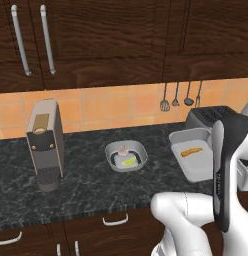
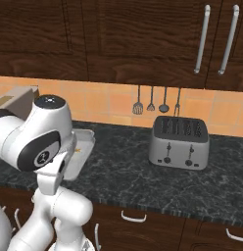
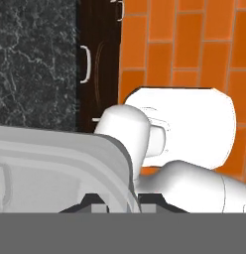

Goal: Take the meat container that has the shrimp and place it on the second highest rack of the freezer. Then take the vegetable container that has the lemon wedge and garlic and place it on the highest rack of the freezer.

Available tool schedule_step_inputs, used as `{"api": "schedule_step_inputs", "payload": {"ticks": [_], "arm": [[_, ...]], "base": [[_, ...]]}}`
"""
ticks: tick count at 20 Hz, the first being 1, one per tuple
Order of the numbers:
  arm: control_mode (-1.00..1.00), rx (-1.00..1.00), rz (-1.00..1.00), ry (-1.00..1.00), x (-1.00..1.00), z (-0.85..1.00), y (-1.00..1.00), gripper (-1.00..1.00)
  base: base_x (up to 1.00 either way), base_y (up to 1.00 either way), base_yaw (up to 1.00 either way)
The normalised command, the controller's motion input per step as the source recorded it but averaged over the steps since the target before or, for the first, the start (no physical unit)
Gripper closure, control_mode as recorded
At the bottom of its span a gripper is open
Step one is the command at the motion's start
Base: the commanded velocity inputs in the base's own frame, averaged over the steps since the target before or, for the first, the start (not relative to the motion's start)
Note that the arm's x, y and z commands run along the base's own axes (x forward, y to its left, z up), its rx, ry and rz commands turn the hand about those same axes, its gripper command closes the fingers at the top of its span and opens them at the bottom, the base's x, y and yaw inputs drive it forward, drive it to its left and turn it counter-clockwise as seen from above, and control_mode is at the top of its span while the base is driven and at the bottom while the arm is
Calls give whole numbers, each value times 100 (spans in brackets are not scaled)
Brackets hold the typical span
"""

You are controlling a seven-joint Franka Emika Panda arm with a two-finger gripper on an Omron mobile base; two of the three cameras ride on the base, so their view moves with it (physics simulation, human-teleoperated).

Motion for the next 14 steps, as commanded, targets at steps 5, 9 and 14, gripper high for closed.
{"api": "schedule_step_inputs", "payload": {"ticks": [5,9,14], "arm": [[-100,-1,1,0,-2,11,0,100],[-100,0,1,0,1,15,2,100],[100,0,2,0,0,8,1,100]], "base": [[0,0,0],[0,0,0],[-7,0,2]]}}
